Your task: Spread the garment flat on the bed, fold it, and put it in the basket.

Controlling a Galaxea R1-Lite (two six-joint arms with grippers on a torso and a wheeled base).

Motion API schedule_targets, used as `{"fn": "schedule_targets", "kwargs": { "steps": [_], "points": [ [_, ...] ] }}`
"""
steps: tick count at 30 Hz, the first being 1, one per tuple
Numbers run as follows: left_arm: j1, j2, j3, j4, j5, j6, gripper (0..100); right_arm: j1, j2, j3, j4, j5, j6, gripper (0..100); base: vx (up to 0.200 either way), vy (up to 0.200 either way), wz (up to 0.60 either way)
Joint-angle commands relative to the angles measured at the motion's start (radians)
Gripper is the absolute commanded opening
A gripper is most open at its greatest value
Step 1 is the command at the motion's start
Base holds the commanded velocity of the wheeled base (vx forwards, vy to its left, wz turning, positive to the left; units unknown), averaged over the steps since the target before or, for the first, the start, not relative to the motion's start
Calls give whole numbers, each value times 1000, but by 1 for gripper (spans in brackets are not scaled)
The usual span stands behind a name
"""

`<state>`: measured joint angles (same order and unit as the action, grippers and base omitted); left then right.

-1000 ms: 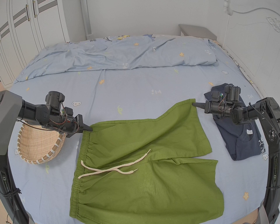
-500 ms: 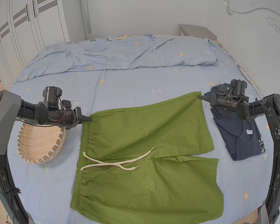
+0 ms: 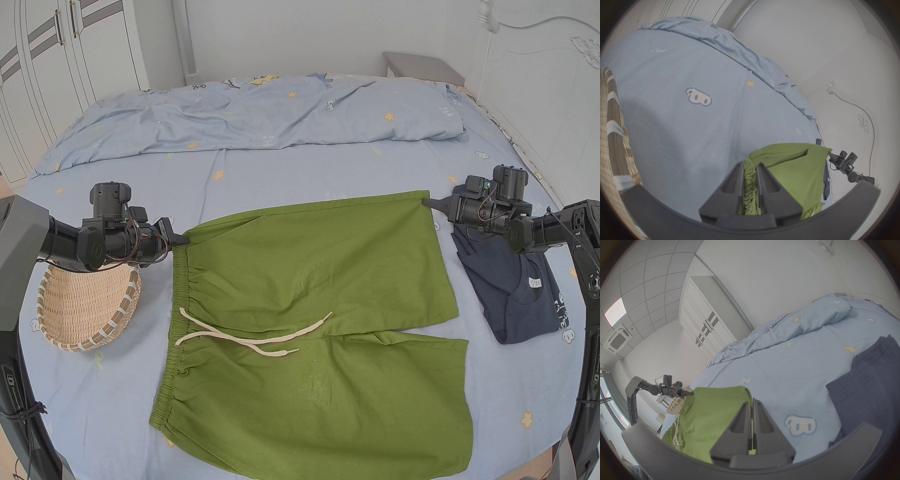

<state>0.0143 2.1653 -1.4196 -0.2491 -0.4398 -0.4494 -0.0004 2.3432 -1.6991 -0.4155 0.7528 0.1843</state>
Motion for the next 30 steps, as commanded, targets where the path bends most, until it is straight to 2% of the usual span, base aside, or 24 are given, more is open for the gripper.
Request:
{"fn": "schedule_targets", "kwargs": {
  "steps": [1,6,7,11,12,19,22,25,28,30],
  "points": [
    [0,5,2,-1,1,0,0,0,2,-5,-2,-3,0,0,0,0,0],
    [-2,7,4,-1,1,0,0,2,5,-10,0,-4,0,0,0,0,0],
    [-2,7,4,-1,1,0,0,2,5,-10,3,-4,0,100,0,0,0],
    [-7,8,4,-1,3,0,0,2,8,-11,3,-4,1,100,0,0,0],
    [-8,8,4,-1,3,0,100,3,10,-11,1,-4,0,100,0,0,0],
    [-14,-15,42,-5,3,5,100,3,4,-1,0,-4,0,100,0,0,0],
    [-34,-90,83,-16,4,6,100,2,-21,18,-2,-4,-2,100,0,0,0],
    [-46,-211,168,-25,4,5,100,-6,-105,84,6,-26,7,100,0,0,0],
    [-43,-332,289,-21,3,-2,100,-16,-217,217,3,-78,44,100,0,0,0],
    [-40,-371,350,-25,3,-3,100,-23,-268,279,1,-82,49,100,0,0,0]
  ]
}}
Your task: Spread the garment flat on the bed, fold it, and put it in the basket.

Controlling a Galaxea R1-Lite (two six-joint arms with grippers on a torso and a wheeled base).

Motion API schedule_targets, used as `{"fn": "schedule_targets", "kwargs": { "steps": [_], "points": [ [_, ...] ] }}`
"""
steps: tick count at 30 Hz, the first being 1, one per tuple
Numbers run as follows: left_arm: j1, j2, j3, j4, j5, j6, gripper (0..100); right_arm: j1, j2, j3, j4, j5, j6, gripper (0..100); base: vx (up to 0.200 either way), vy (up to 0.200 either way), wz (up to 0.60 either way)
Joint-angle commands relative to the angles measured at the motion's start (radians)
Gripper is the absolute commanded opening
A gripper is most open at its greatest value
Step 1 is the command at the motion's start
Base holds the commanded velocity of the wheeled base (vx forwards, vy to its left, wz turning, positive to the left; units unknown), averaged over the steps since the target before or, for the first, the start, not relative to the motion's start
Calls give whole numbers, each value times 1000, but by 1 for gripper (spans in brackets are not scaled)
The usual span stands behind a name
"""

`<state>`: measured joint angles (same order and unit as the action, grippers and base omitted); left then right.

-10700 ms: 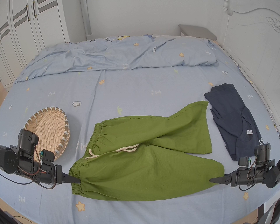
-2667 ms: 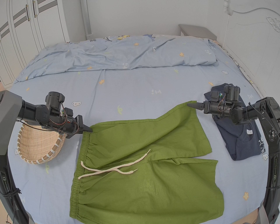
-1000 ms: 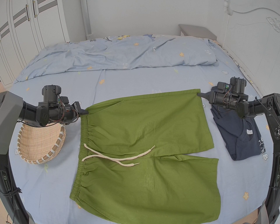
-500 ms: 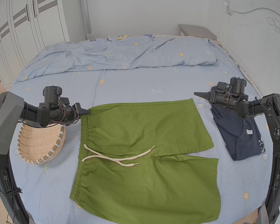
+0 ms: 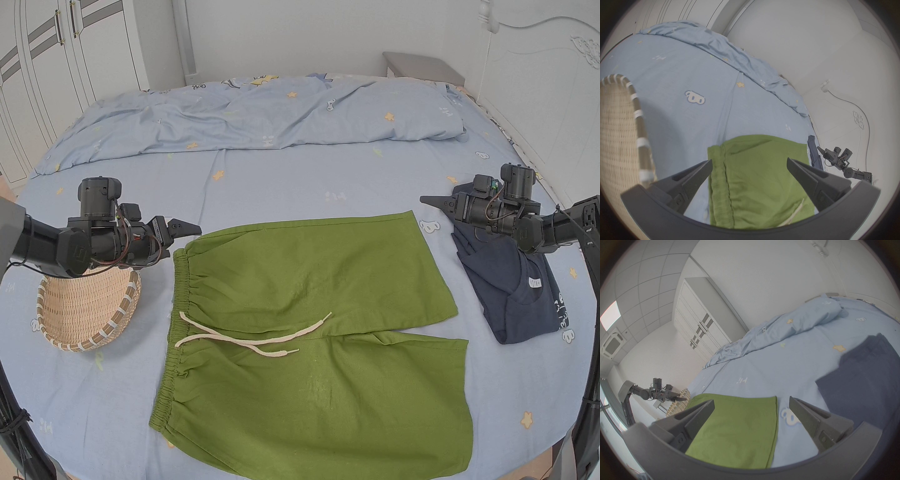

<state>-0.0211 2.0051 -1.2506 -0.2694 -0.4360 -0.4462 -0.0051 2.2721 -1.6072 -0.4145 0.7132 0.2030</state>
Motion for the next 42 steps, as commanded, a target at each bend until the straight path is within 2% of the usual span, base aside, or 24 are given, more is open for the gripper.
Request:
{"fn": "schedule_targets", "kwargs": {
  "steps": [1,3,4,5,6,7,8,10,14,19,27,28,31,37,42],
  "points": [
    [0,-241,237,-5,-1,-6,100,-29,-235,240,0,-43,27,100,0,0,0],
    [4,-290,353,-5,-3,-5,100,-52,-304,349,0,-37,26,100,0,0,0],
    [4,-290,353,-5,-3,-5,100,-52,-304,349,0,-37,26,100,0,0,0],
    [29,-335,468,-5,-10,-5,100,-62,-378,467,-1,-31,23,100,0,0,0],
    [30,-338,476,-5,-10,-5,100,-62,-382,477,-1,-31,23,100,0,0,0],
    [41,-381,583,-7,-20,0,100,-62,-441,592,-1,-34,18,100,0,0,0],
    [43,-385,600,-8,-21,1,100,-62,-450,609,-1,-35,15,100,0,0,0],
    [50,-430,728,-25,-44,3,100,-62,-534,757,-3,-35,-14,100,0,0,0],
    [73,-520,879,-57,-67,6,100,-61,-651,928,-1,-31,-62,100,0,0,0],
    [87,-626,1014,-65,-70,7,100,-50,-770,1098,-1,-32,-71,100,0,0,0],
    [78,-586,1079,-65,-79,37,100,1,-804,1199,-46,-35,-73,100,0,0,0],
    [85,-540,1094,-65,-83,80,100,24,-806,1215,-66,-37,-73,100,0,0,0],
    [87,-497,1108,-65,-87,121,100,42,-806,1231,-78,-40,-73,100,0,0,0],
    [87,-483,1106,-64,-201,119,100,31,-809,1227,-78,-40,-71,100,0,0,0],
    [89,-402,1100,-67,-227,129,100,31,-810,1225,-78,-40,-71,100,0,0,0]
  ]
}}
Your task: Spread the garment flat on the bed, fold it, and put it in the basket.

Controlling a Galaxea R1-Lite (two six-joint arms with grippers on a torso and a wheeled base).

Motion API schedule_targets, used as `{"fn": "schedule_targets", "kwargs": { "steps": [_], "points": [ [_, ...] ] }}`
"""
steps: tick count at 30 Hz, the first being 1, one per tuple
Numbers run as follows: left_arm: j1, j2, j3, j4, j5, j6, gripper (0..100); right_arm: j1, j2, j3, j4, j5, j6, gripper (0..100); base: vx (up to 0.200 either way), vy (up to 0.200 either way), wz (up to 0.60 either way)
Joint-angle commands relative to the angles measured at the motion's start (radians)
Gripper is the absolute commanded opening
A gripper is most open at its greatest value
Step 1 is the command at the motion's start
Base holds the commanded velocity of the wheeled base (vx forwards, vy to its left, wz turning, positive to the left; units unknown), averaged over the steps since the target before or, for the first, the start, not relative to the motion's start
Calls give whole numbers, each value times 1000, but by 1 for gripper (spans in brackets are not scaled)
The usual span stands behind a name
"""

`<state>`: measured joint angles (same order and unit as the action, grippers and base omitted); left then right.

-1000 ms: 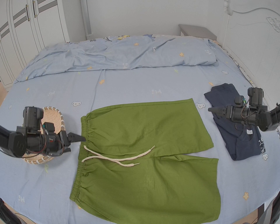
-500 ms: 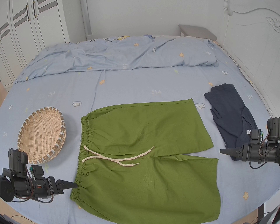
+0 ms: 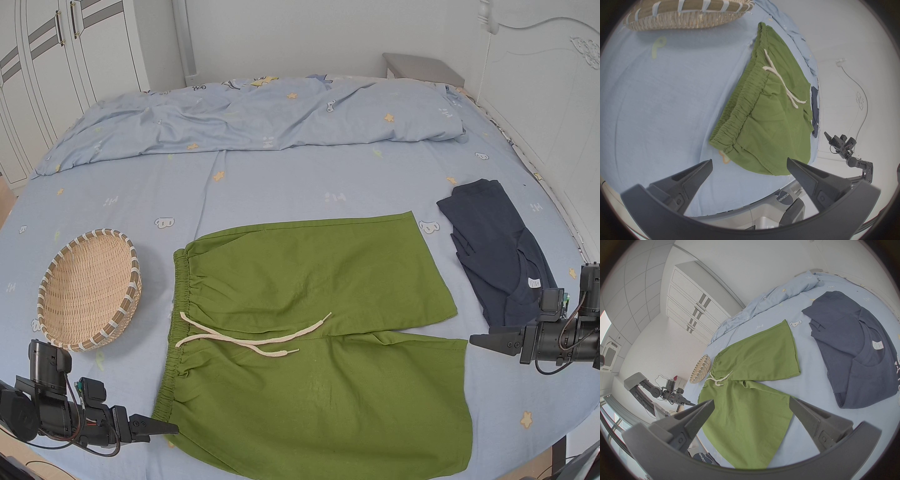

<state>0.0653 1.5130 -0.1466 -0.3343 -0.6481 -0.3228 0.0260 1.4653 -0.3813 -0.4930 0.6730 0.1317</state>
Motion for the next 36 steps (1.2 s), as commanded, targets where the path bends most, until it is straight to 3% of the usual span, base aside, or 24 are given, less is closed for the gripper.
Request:
{"fn": "schedule_targets", "kwargs": {
  "steps": [1,8,15,26,27,32,36],
  "points": [
    [2,101,-4,-5,-15,5,100,0,-3,-1,-1,0,-1,100,0,0,0],
    [7,184,5,-86,-7,16,100,0,-2,4,-9,0,-1,100,0,0,0],
    [8,309,9,-276,-10,18,100,0,-2,7,-19,0,0,100,0,0,0],
    [56,309,102,-451,-24,16,100,0,-2,9,-18,-1,0,100,0,0,0],
    [56,309,104,-454,-24,16,0,0,-2,9,-18,-1,0,100,0,0,0],
    [60,306,144,-513,-30,19,0,2,-3,18,-18,-3,-1,100,0,0,0],
    [113,276,145,-514,-93,18,0,5,-40,70,-18,-4,-3,100,0,0,0]
  ]
}}
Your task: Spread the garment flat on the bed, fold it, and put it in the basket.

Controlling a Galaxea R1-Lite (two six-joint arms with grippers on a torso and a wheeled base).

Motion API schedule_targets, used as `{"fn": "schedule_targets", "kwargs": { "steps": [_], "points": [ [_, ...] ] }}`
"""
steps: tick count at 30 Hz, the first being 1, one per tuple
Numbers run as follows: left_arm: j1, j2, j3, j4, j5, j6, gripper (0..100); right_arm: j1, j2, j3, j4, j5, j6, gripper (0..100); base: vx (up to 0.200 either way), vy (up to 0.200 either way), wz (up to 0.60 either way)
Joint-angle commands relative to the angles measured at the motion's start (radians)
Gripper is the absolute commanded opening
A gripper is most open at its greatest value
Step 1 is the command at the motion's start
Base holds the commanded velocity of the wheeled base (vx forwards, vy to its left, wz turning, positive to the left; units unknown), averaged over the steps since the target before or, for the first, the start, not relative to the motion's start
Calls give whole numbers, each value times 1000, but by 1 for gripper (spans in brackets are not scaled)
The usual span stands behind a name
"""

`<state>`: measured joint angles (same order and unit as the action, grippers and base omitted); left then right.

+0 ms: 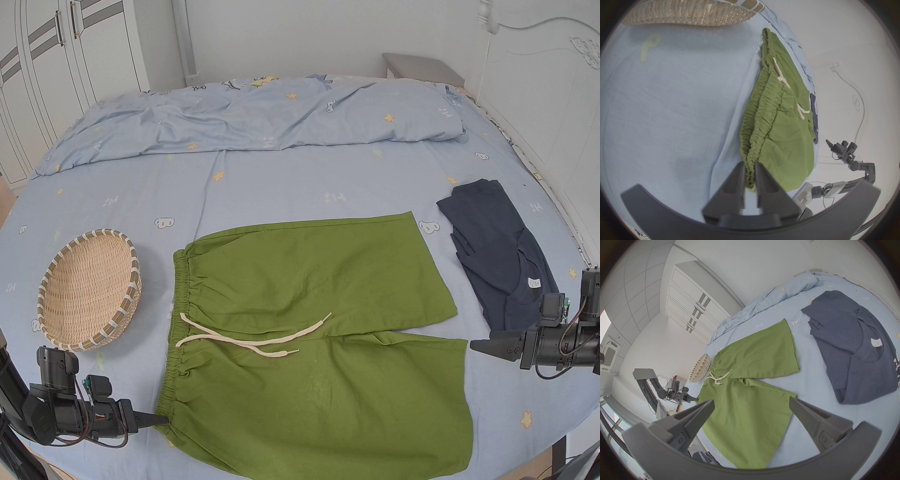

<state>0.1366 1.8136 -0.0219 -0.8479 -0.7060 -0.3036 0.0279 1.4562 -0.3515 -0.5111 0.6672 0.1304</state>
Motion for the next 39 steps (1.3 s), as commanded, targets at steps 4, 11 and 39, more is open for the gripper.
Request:
{"fn": "schedule_targets", "kwargs": {
  "steps": [4,11,39],
  "points": [
    [89,-57,20,9,-98,-2,0,1,-86,92,8,2,-3,100,0,0,0],
    [106,-100,20,81,-173,23,0,21,-146,344,13,2,-8,100,0,0,0],
    [84,-100,17,70,-176,55,0,201,181,351,160,-12,-20,100,0,0,0]
  ]
}}
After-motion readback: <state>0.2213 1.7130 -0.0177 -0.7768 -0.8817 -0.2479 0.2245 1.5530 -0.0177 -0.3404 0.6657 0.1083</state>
